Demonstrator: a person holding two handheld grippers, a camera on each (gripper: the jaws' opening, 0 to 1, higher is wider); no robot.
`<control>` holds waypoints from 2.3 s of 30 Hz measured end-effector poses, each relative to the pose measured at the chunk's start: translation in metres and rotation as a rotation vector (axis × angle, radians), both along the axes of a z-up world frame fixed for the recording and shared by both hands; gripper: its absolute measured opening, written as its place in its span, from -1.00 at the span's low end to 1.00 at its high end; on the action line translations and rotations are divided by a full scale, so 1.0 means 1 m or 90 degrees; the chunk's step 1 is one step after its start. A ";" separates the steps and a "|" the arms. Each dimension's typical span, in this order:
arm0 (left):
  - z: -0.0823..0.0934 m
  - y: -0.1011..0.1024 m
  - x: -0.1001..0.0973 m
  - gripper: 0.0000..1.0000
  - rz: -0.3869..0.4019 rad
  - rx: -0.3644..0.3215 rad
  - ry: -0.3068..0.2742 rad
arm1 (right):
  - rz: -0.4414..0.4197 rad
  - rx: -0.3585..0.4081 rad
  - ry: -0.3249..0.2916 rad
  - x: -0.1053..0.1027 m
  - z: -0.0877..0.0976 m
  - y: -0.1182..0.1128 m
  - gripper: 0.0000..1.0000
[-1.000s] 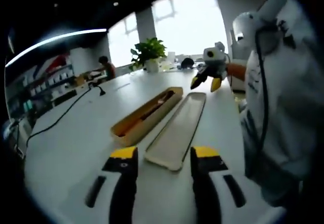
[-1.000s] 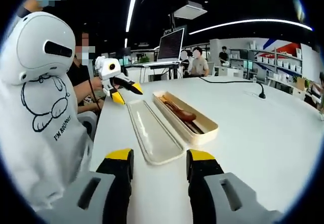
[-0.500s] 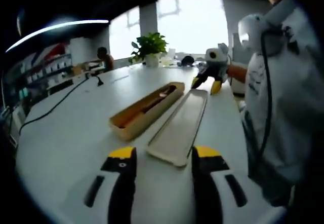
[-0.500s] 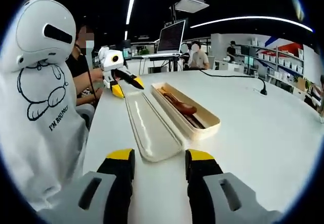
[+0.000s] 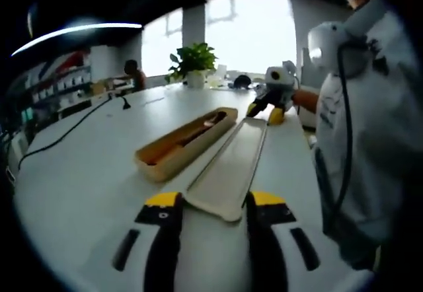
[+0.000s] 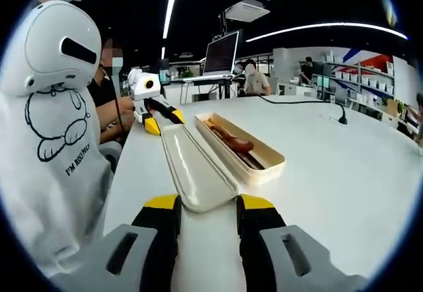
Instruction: Arrange the utensils inside the cutlery case until each visible utensil rests in its matching compartment.
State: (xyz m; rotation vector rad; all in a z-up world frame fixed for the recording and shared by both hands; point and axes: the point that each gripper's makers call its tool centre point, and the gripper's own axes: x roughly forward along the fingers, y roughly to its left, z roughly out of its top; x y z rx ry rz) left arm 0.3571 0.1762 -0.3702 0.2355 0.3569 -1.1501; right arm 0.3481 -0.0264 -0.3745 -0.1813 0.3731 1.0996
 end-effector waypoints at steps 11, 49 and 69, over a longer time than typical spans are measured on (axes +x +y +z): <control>0.000 0.001 0.005 -0.15 0.018 -0.025 0.003 | -0.001 0.014 0.004 0.003 0.001 0.006 -0.30; -0.001 -0.006 -0.008 -0.26 0.032 -0.026 0.058 | -0.002 0.061 0.065 -0.010 0.017 -0.002 -0.98; 0.007 0.010 -0.006 -0.55 0.059 0.020 -0.014 | 0.003 0.003 -0.008 -0.005 0.022 -0.001 -0.78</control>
